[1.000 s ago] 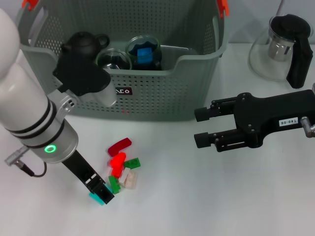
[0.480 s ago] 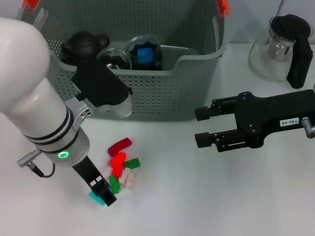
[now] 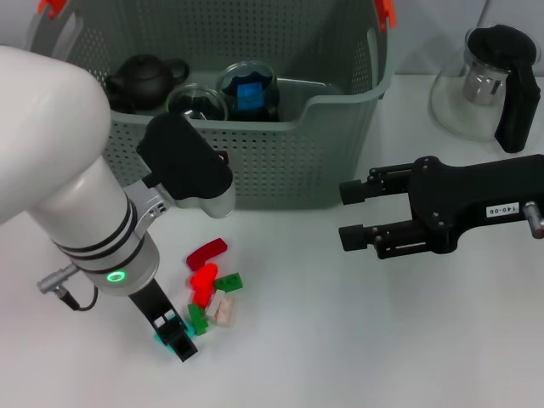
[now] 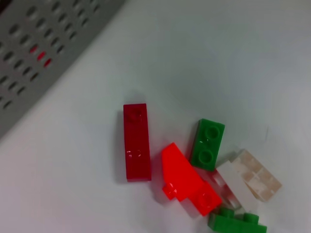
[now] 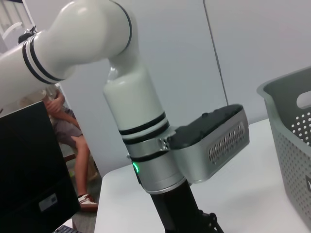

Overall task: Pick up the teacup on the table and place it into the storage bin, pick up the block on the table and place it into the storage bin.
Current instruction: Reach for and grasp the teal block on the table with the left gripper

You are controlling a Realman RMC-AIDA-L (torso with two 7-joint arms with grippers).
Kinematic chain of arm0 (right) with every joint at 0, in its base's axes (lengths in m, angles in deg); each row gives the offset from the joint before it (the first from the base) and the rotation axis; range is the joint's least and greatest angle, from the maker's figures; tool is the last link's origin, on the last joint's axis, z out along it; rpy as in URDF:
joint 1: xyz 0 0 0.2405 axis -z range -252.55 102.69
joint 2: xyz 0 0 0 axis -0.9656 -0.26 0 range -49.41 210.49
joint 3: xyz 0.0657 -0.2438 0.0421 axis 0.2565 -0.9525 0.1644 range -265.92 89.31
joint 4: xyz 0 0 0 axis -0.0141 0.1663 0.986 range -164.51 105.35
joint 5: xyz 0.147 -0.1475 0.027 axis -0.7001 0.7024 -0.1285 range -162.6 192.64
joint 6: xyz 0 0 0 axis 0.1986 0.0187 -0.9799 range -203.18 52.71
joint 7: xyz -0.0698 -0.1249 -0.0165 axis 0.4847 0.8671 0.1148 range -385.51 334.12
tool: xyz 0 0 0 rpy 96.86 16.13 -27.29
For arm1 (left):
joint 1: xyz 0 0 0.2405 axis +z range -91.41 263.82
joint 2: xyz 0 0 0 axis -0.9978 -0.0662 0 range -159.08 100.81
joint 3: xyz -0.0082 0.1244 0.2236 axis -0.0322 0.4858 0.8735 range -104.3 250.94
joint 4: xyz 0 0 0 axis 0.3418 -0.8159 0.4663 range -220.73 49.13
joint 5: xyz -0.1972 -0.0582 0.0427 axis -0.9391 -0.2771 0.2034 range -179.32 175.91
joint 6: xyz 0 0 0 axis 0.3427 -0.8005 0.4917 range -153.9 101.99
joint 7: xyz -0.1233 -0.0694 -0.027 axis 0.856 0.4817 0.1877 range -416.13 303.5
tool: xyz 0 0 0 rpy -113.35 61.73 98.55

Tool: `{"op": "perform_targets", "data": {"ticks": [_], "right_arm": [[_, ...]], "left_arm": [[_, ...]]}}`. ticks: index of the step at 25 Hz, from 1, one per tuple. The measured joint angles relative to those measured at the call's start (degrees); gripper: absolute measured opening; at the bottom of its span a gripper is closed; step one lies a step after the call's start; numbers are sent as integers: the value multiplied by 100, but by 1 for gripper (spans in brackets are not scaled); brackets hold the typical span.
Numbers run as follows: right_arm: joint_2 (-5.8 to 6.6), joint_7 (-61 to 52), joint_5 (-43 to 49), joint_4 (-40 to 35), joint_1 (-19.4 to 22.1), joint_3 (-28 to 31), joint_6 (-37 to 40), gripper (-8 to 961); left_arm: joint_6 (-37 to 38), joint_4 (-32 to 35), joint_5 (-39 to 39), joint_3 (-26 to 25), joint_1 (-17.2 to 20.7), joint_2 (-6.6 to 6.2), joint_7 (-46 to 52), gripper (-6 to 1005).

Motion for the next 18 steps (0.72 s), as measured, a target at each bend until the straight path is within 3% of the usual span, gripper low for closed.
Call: {"op": "perform_targets", "data": {"ticks": [18], "right_arm": [[18,22,-14,59,0,10,-8,731]], "left_arm": [[-145,-47,4,69,37,0,-20,861]]}}
